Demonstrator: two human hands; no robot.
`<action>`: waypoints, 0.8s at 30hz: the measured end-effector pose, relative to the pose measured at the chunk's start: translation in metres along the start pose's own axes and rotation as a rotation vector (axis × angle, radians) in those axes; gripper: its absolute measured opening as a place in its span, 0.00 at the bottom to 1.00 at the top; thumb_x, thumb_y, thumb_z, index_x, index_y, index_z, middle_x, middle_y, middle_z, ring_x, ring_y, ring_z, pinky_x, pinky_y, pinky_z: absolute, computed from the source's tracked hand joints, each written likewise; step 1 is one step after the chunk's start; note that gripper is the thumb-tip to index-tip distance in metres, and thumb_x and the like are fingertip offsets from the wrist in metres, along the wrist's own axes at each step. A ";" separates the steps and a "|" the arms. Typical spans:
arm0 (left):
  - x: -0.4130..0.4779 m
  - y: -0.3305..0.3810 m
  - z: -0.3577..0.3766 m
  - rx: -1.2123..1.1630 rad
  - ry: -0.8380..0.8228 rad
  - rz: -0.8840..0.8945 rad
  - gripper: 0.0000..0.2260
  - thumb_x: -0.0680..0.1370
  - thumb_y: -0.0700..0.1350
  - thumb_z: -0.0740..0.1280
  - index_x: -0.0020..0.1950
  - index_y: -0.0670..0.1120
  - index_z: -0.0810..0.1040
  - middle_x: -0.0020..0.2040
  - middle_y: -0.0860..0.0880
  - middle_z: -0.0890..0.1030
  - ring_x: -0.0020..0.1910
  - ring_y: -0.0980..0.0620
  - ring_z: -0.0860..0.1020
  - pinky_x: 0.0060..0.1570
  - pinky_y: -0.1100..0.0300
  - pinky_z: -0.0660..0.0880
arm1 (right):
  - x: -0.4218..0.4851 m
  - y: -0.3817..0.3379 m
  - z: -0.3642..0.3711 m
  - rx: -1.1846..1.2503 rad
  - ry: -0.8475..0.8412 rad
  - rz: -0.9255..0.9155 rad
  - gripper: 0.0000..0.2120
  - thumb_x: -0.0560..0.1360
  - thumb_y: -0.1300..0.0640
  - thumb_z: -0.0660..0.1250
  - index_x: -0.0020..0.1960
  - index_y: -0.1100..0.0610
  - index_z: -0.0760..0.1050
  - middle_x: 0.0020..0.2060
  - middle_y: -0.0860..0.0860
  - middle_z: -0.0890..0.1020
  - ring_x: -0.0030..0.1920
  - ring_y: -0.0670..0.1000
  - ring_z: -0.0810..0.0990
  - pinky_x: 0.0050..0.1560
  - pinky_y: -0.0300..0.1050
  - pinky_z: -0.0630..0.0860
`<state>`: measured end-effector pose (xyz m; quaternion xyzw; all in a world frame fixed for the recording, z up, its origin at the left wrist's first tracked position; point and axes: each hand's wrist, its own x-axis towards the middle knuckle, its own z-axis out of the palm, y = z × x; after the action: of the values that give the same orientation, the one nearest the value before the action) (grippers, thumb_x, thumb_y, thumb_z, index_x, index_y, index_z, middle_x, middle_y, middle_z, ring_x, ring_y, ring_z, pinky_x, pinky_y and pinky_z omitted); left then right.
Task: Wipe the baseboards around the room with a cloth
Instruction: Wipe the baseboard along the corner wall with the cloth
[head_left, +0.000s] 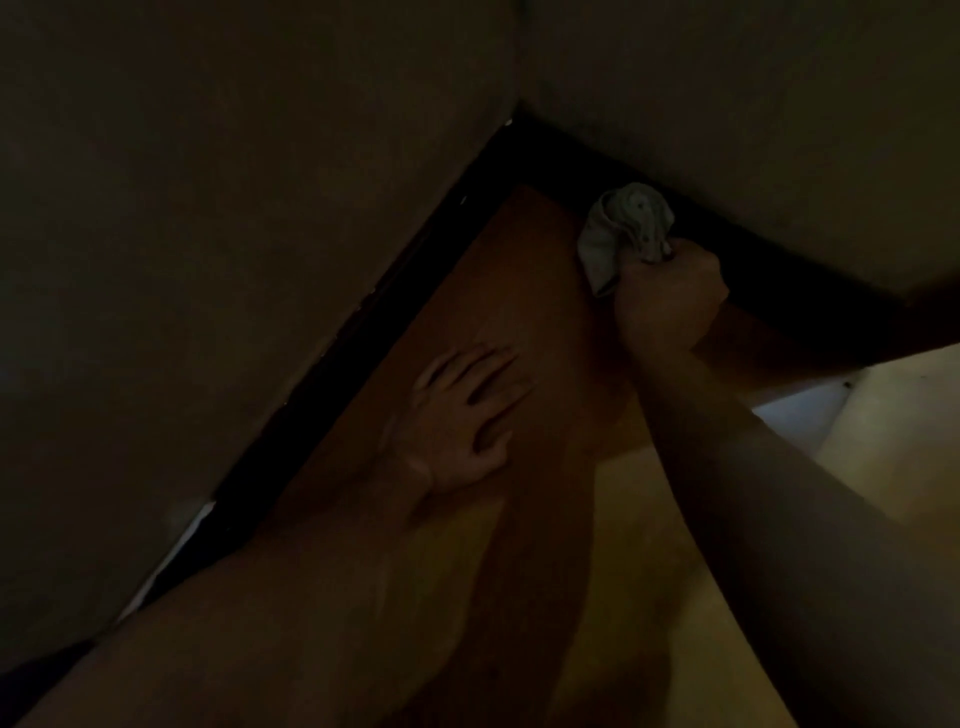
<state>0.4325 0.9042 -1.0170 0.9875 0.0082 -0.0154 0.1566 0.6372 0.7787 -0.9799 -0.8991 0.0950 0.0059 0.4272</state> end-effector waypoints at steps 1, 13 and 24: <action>0.000 0.001 0.000 0.000 -0.003 0.000 0.27 0.75 0.52 0.69 0.75 0.53 0.73 0.78 0.46 0.66 0.77 0.44 0.64 0.76 0.46 0.53 | 0.000 0.008 -0.011 -0.005 0.019 0.008 0.14 0.73 0.46 0.66 0.47 0.56 0.83 0.44 0.56 0.84 0.46 0.58 0.82 0.39 0.42 0.67; -0.002 0.000 -0.002 0.015 -0.052 0.009 0.27 0.75 0.58 0.58 0.74 0.55 0.73 0.77 0.48 0.68 0.75 0.45 0.65 0.73 0.45 0.58 | -0.005 0.024 -0.031 -0.031 0.054 -0.018 0.13 0.75 0.44 0.67 0.46 0.54 0.81 0.38 0.50 0.80 0.40 0.51 0.79 0.35 0.39 0.65; -0.003 0.004 0.003 0.031 -0.050 -0.001 0.26 0.76 0.57 0.61 0.75 0.57 0.71 0.78 0.48 0.66 0.76 0.45 0.64 0.74 0.45 0.55 | -0.012 0.017 -0.035 -0.034 0.037 0.026 0.14 0.74 0.42 0.66 0.46 0.53 0.81 0.42 0.52 0.82 0.45 0.55 0.82 0.40 0.44 0.72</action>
<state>0.4299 0.8994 -1.0182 0.9891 0.0044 -0.0405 0.1413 0.6199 0.7432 -0.9691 -0.9049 0.1145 -0.0035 0.4099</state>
